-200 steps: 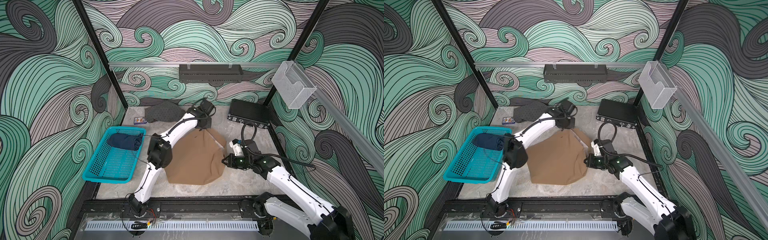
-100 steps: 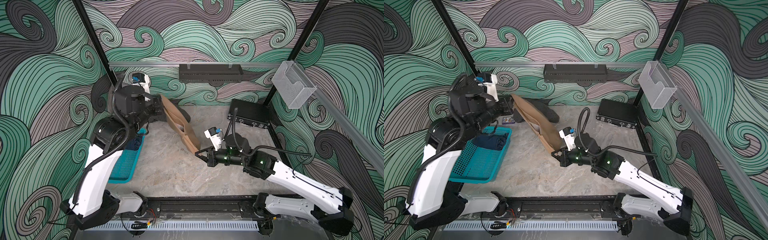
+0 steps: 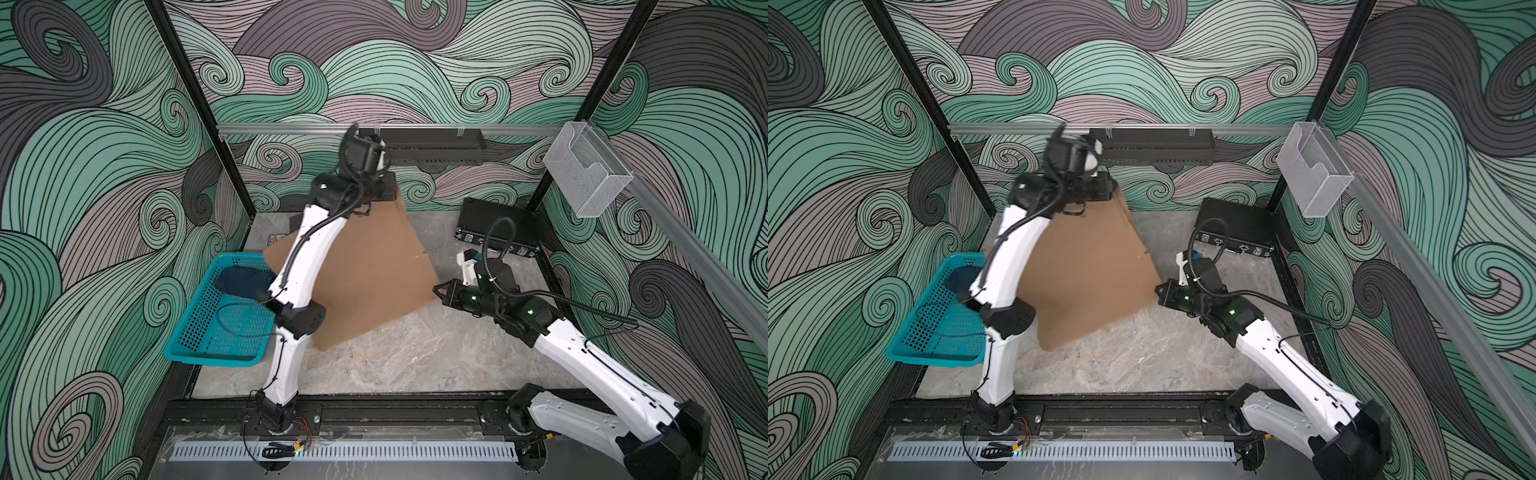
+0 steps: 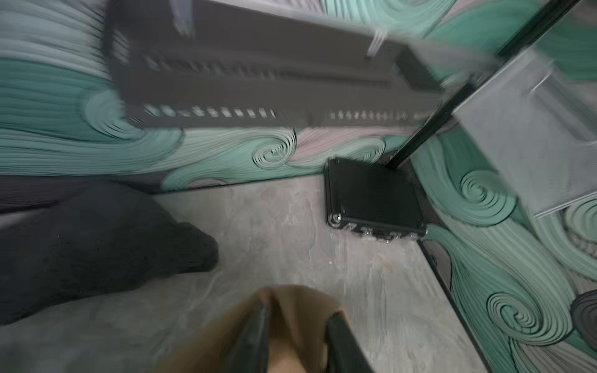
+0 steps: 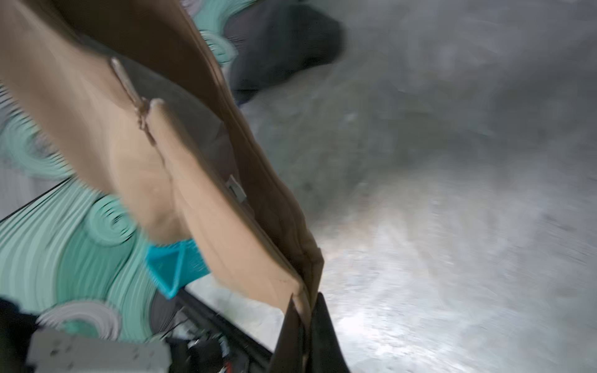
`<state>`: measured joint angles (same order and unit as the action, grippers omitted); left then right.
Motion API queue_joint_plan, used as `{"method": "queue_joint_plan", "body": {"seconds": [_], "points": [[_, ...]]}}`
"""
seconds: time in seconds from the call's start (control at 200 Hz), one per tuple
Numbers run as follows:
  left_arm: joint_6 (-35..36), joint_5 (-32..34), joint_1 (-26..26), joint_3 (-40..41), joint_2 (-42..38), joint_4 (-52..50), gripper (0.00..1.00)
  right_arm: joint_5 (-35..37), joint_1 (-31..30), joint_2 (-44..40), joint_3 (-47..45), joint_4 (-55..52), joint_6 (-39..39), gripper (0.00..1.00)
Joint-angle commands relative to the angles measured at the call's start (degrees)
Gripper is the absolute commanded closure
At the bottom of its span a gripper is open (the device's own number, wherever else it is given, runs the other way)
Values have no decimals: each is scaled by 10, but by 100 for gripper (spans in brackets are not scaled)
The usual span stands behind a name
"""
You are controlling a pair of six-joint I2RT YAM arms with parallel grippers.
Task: Roll up the skirts
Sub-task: Flatten out the skirt at the center of the board.
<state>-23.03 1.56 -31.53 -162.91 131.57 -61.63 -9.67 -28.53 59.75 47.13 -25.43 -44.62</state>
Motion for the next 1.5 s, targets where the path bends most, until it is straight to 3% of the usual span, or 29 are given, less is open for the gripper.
{"method": "queue_joint_plan", "body": {"seconds": [0.0,0.045,0.105,0.19,0.31,0.405,0.52,0.676,0.866,0.961,1.126,1.226,1.396,1.441,1.496], "points": [[-67,-29,3,0,123,36,22,8,71,19,-46,-72,-24,79],[-84,16,4,-6,151,33,2,-22,109,33,-57,-72,-31,79],[-92,40,10,-5,155,17,2,-36,135,43,-57,-72,-27,75],[-75,53,18,38,110,7,2,-25,147,34,-48,-72,-13,53],[-57,114,26,154,7,-19,1,-6,148,27,-30,-72,1,48],[-54,152,44,310,-90,-1,1,9,148,30,-25,-83,14,45],[-66,99,91,479,-168,32,2,24,149,45,-34,-81,23,41],[-78,59,110,629,-204,30,2,24,150,94,-35,-72,50,41],[-94,8,132,684,-156,51,2,23,150,107,-60,-64,51,38],[-91,20,143,670,-129,74,1,29,150,103,-77,-61,50,31],[-78,56,154,625,-76,105,7,22,149,102,-110,-38,51,31],[-72,37,162,611,-46,134,26,24,150,111,-115,-25,57,33],[-64,24,164,573,-15,148,91,31,151,143,-104,-9,61,38],[-62,20,166,566,-14,152,100,31,153,153,-101,-3,60,39],[-65,17,170,556,-14,149,100,30,157,165,-94,0,57,44]]}}
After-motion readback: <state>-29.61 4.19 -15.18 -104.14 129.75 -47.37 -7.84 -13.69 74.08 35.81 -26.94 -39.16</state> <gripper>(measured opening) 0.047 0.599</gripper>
